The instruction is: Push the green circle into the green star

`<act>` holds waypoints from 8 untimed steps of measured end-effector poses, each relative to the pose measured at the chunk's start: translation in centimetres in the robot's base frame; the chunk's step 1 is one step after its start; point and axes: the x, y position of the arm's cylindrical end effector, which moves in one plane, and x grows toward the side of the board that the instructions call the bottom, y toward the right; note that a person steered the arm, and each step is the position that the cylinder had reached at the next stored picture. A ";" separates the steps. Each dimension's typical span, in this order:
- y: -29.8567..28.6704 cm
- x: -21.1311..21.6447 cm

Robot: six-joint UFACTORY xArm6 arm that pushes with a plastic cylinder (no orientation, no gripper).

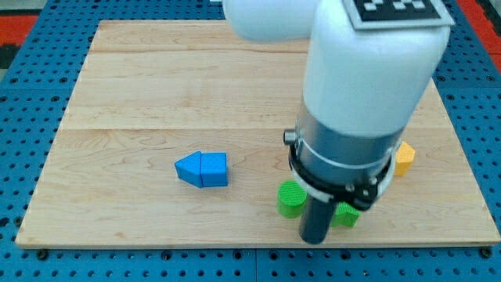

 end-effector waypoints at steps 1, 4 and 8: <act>9.5 -1.2; 3.5 -2.2; -5.7 -3.6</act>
